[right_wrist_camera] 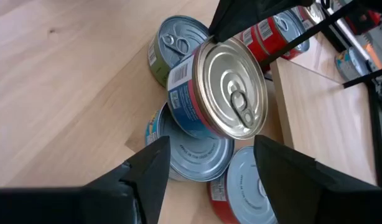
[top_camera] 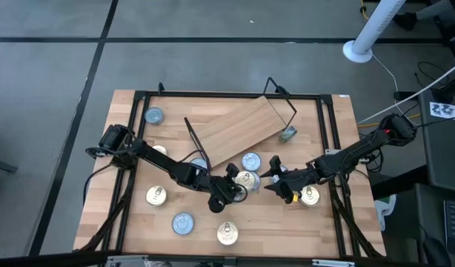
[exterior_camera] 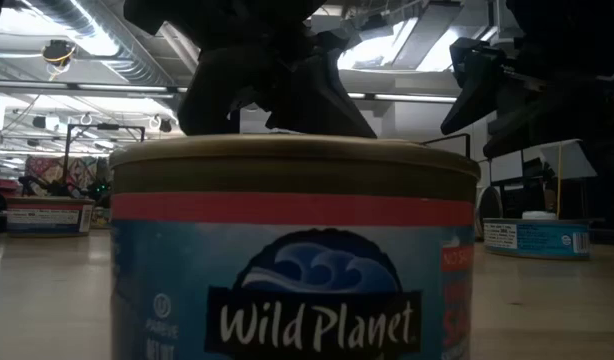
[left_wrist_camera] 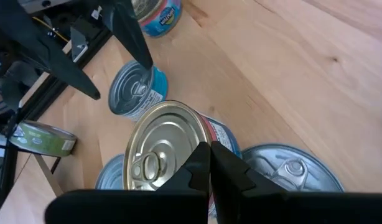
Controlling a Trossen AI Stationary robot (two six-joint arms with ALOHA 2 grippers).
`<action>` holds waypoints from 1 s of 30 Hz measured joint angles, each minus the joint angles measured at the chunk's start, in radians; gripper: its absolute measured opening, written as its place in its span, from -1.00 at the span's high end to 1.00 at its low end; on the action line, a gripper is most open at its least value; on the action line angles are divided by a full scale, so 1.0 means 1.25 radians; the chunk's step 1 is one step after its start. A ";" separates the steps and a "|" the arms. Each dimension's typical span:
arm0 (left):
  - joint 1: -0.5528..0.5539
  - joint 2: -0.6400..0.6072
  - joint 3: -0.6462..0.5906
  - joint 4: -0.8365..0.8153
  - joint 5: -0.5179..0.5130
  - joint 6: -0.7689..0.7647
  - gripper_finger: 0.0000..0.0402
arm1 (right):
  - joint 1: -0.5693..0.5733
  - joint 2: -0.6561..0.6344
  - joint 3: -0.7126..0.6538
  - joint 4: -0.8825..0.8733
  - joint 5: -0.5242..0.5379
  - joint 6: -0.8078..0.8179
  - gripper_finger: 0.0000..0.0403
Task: Stack canned seafood by type on shelf
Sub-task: Put the blue and pink tuna can on the shelf
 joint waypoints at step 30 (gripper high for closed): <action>0.017 -0.001 0.019 0.035 -0.001 -0.086 1.00 | -0.008 0.055 0.000 0.028 0.183 -0.005 -0.15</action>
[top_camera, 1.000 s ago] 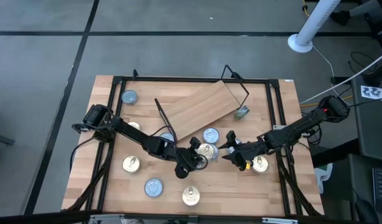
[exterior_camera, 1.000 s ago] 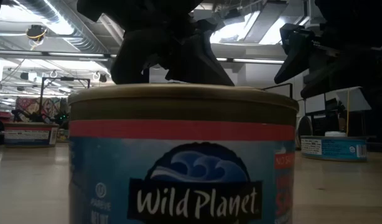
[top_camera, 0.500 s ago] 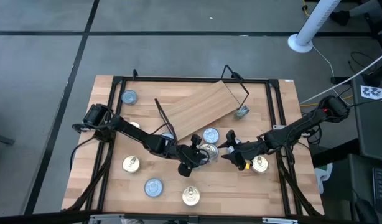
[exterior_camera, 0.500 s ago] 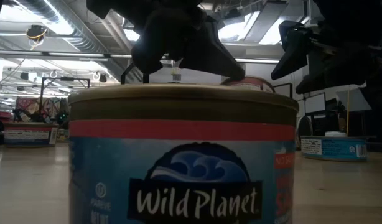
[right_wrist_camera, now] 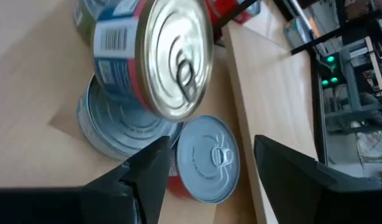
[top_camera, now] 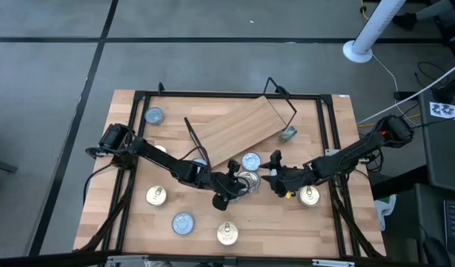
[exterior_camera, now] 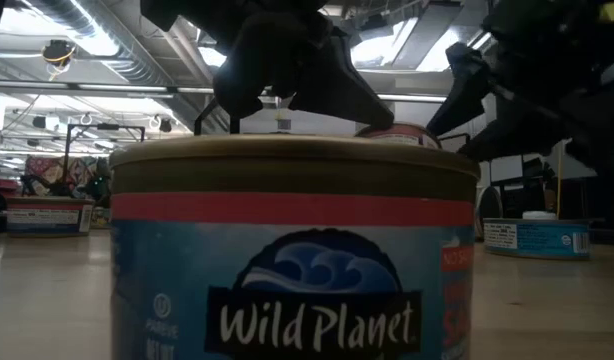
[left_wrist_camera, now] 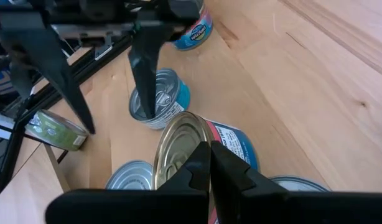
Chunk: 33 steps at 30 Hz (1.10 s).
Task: Stack canned seafood by type on shelf
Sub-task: Put the blue and pink tuna can on the shelf
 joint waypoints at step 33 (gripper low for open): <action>0.007 -0.001 0.001 0.045 0.003 0.004 1.00 | -0.051 0.148 0.000 0.166 -0.110 -0.020 -0.15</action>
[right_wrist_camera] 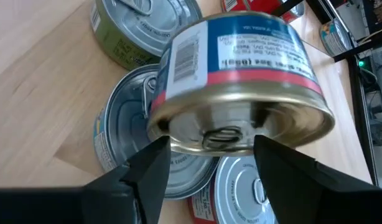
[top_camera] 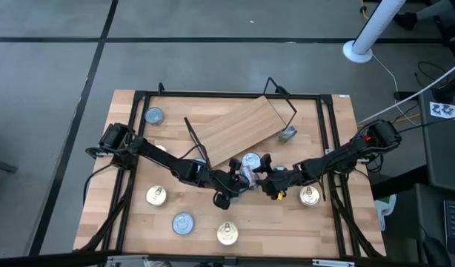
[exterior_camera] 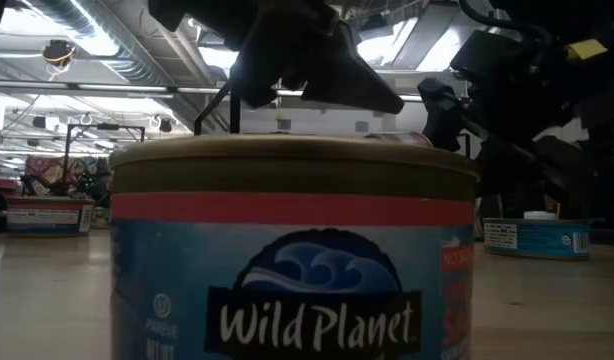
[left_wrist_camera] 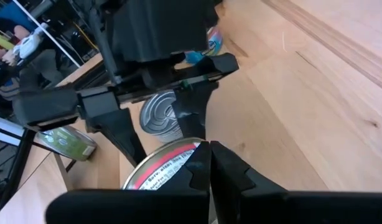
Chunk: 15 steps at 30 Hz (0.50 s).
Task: Stack canned seafood by type on shelf
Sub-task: Put the blue and pink tuna can on the shelf
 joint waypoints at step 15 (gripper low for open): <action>-0.001 0.000 0.036 0.030 -0.024 -0.002 0.62 | 0.000 0.000 0.000 -0.004 0.001 0.002 -0.15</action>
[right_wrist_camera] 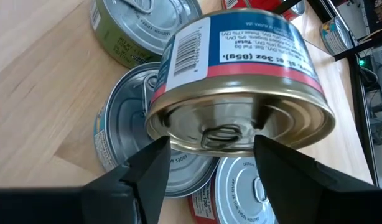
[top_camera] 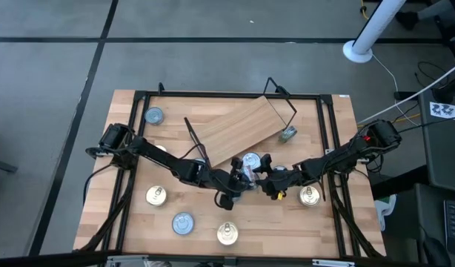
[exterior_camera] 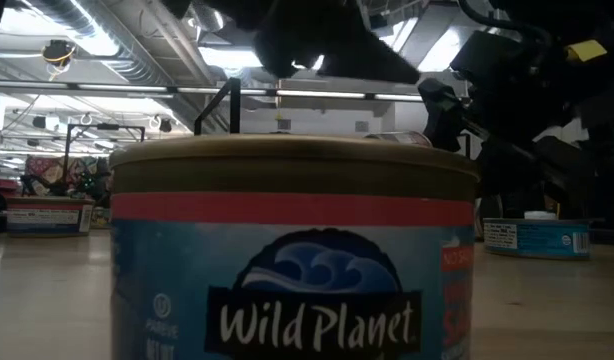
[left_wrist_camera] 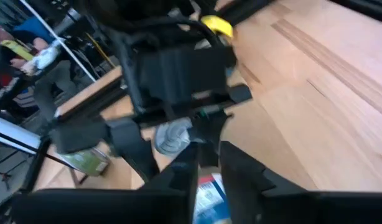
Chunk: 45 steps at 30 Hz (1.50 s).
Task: Stack canned seafood by type on shelf
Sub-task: Put the blue and pink tuna can on the shelf
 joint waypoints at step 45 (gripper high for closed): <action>0.089 0.000 0.220 -0.442 0.197 0.217 -0.17 | 0.000 0.000 0.000 0.001 0.002 0.000 -0.15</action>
